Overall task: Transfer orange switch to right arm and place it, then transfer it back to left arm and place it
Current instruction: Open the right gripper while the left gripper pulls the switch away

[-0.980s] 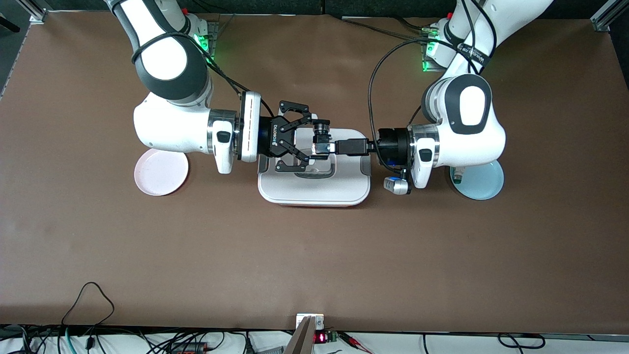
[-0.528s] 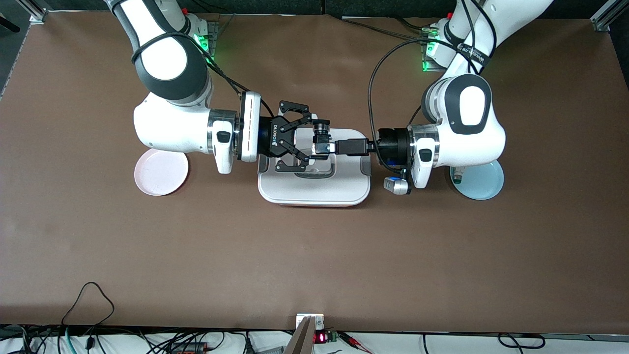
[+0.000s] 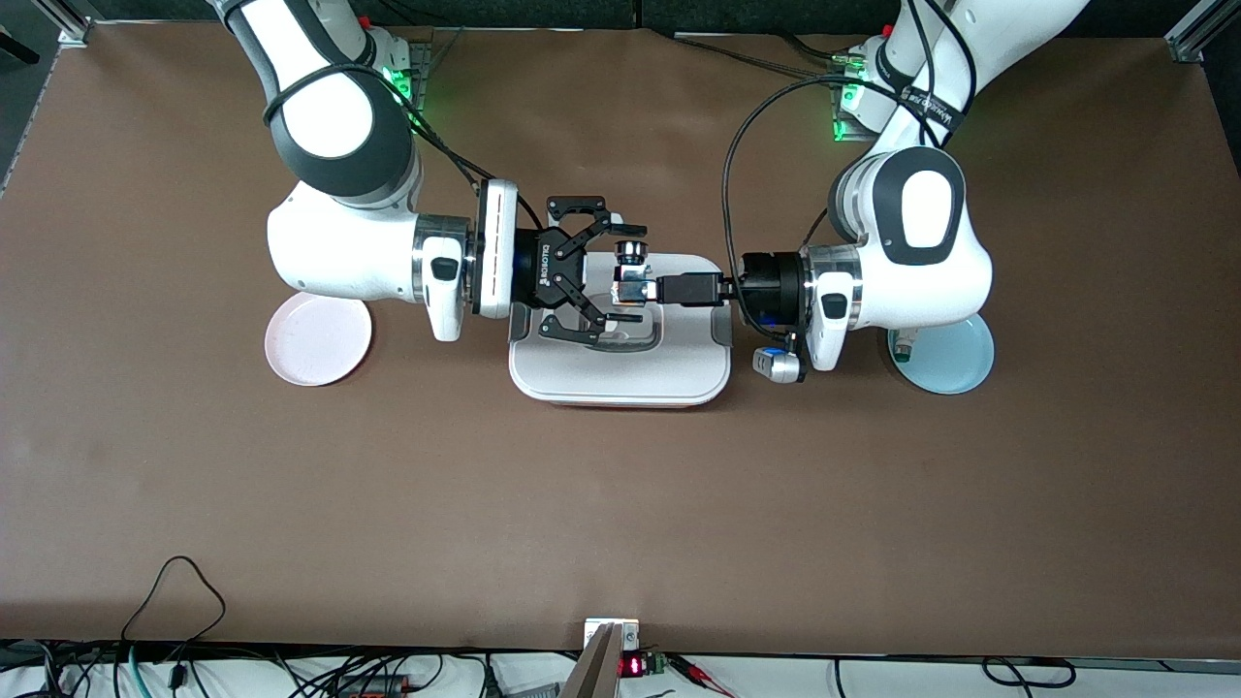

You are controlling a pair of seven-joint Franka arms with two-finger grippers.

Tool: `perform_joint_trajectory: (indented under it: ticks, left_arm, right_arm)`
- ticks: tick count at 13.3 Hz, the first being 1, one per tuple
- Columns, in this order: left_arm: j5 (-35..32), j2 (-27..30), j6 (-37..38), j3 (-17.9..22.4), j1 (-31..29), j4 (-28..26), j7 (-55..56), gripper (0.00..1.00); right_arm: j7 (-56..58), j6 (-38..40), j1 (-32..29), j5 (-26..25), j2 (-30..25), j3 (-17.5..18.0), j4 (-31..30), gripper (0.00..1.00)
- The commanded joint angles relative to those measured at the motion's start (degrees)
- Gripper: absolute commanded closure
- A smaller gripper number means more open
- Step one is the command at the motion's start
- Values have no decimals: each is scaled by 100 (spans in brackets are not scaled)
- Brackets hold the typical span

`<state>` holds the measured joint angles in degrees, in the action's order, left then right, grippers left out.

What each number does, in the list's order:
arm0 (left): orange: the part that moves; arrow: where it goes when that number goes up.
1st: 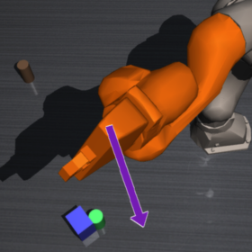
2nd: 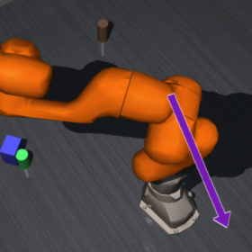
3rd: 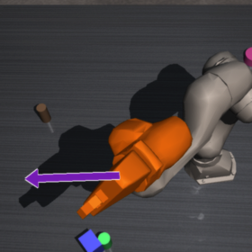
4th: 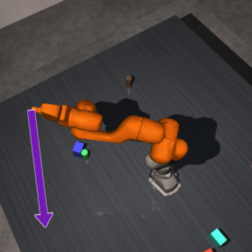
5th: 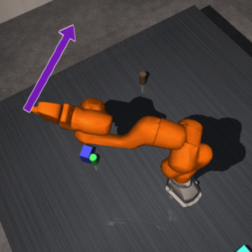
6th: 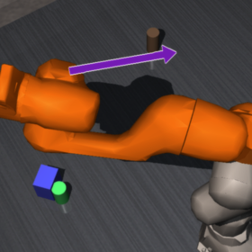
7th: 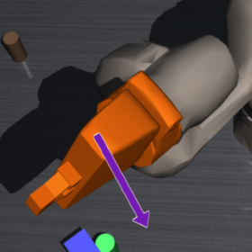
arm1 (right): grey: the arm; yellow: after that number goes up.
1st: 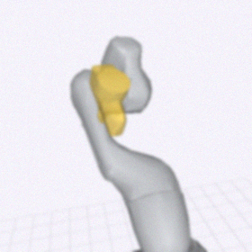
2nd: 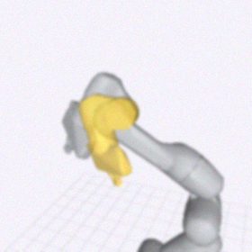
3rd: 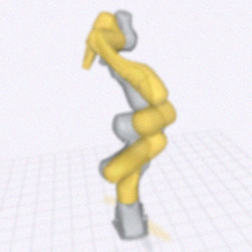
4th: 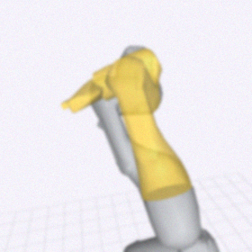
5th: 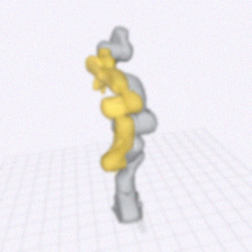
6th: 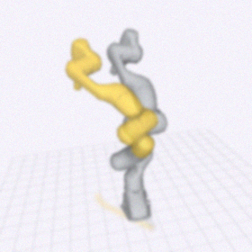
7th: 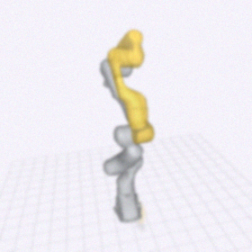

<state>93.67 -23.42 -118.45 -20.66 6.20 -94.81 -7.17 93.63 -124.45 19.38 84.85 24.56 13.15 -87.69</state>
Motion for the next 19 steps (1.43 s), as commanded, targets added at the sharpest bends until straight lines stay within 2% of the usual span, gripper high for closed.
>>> perform_joint_trajectory:
  ticks: [1, 6, 8, 11, 13, 15, 16, 18, 19]
  left_arm:
    - [134, -57, -64, 9, 57, 138, 40, 100]
    - [134, -57, -64, 9, 57, 129, 67, 100]
    - [-198, -31, -21, 35, 13, 68, 41, 99]
    - [-1401, -13, 41, 18, 13, 68, 23, 99]
    - [-2418, -13, 426, 27, -13, 137, 49, 100]
    - [-3491, 13, 987, 35, -110, 147, 23, 100]
    - [-3870, 30, 1243, 35, -180, 155, 5, 100]
    - [-4783, 153, 1735, 27, -303, 173, -64, 100]
    - [-5214, 232, 2042, 18, -382, 234, -317, 100]
  right_arm:
    - [103, -18, 13, 67, -101, -23, -90, 0]
    - [112, -10, -48, 58, -136, -23, -178, 0]
    - [121, 25, -259, 49, -206, -23, -283, 0]
    - [121, 341, -776, 41, -425, -32, -643, 0]
    - [112, 517, -1111, -20, -618, -76, -1003, 0]
    - [-27, 640, -1252, -484, -768, -373, -1136, 0]
    - [-455, 667, -1270, -748, -882, -523, -1197, 0]
    - [-1893, 650, -1271, -1239, -1119, -603, -1329, 0]
    - [-2736, 650, -1279, -1739, -1233, -612, -1338, 0]
